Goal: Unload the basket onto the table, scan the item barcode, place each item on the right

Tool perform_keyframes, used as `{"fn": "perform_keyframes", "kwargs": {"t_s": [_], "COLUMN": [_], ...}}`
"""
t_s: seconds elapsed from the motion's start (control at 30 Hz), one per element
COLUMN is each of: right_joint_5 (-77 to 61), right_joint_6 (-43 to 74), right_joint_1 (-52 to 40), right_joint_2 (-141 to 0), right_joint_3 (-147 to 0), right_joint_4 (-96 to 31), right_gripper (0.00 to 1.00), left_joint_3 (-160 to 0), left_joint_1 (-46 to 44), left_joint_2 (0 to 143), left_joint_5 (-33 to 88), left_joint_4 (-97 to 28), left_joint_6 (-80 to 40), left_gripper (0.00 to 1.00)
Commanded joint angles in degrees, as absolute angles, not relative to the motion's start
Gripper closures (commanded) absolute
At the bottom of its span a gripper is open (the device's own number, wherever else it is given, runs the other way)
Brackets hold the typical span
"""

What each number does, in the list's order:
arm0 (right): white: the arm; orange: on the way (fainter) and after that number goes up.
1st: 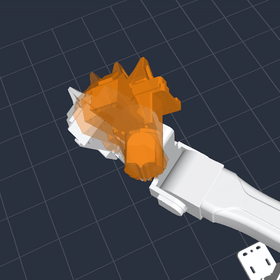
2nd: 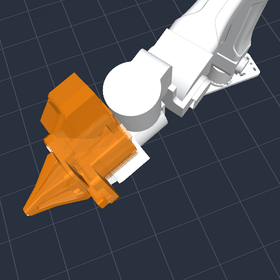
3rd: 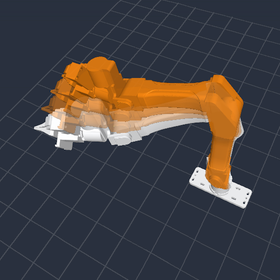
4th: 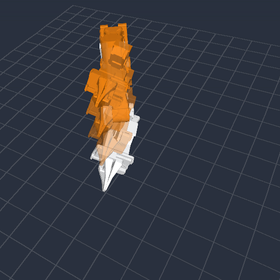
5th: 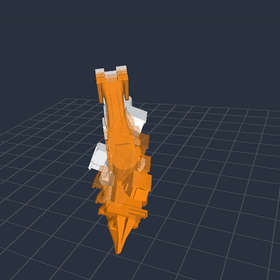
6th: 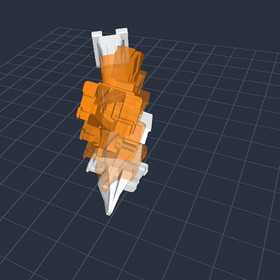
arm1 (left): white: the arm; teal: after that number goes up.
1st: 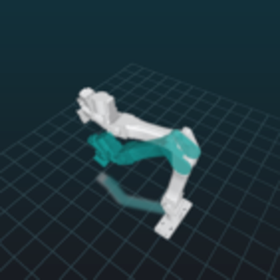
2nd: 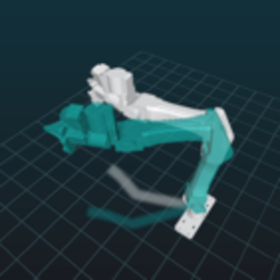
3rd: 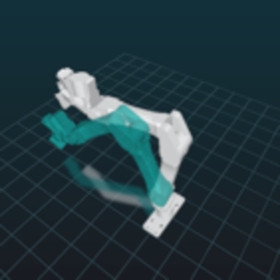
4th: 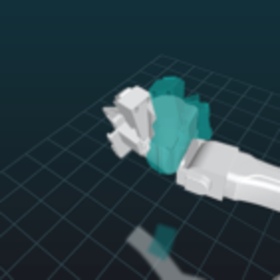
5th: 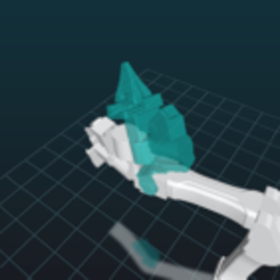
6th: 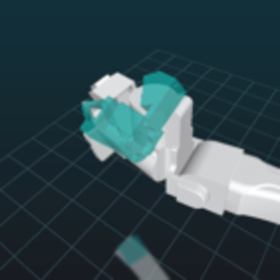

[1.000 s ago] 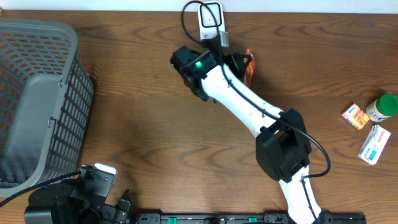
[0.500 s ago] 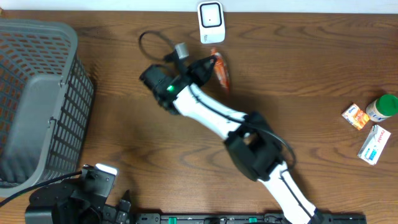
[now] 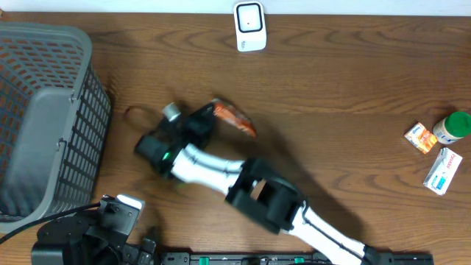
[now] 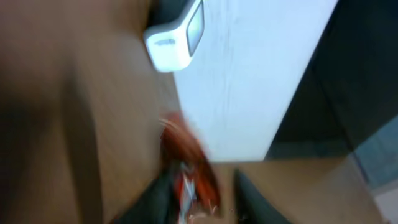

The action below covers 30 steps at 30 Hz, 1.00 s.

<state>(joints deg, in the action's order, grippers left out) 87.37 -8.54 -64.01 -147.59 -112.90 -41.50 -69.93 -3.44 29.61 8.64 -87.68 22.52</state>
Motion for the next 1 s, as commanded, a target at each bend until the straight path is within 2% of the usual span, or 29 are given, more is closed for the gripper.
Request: {"fn": "perform_keyframes", "kwargs": {"t_s": [0.0, 0.03, 0.1, 0.23, 0.3, 0.37, 0.43, 0.7, 0.97], "right_joint_5": [85.8, 85.5, 84.1, 74.8, 71.5, 68.2, 64.2, 57.0, 41.9], "right_joint_6": [-8.4, -7.2, -5.6, -3.8, -0.4, 1.0, 2.9, 17.0, 15.9], "right_joint_1": [-68.2, -70.0, -72.2, -75.3, -75.6, -74.9, -73.7, -65.7, -61.8], "right_joint_2": [-147.3, -147.3, -147.3, -147.3, -147.3, -147.2, -147.2, -147.2, -147.2], "right_joint_3": [-113.1, -113.1, -113.1, -113.1, -113.1, -113.1, -113.1, -113.1, -113.2], "right_joint_4": [-41.3, -41.3, -41.4, -43.3, -46.6, -49.5, -53.3, -66.3, -62.3], "right_gripper": [0.52, 0.42, 0.37, 0.36, 0.2, 0.11, 0.05, 0.13, 0.08], "left_joint_3": [-70.3, -70.3, -70.3, -70.3, -70.3, -70.3, -70.3, -70.3, -70.3], "left_joint_1": [-3.6, -3.6, -3.6, -3.6, -3.6, -3.6, -3.6, -3.6, -3.6], "left_joint_2": [29.4, 29.4, 29.4, 29.4, 29.4, 29.4, 29.4, 29.4, 29.4], "left_joint_5": [8.4, 8.4, 8.4, 8.4, 8.4, 8.4, 8.4, 8.4, 8.4], "left_joint_4": [-87.8, -87.8, -87.8, -87.8, -87.8, -87.8, -87.8, -87.8, -87.8], "left_joint_6": [22.9, 22.9, 22.9, 22.9, 22.9, 22.9, 22.9, 22.9, 22.9], "left_gripper": [0.05, 0.05, 0.05, 0.05, 0.05, 0.05, 0.05, 0.05, 0.05]}}
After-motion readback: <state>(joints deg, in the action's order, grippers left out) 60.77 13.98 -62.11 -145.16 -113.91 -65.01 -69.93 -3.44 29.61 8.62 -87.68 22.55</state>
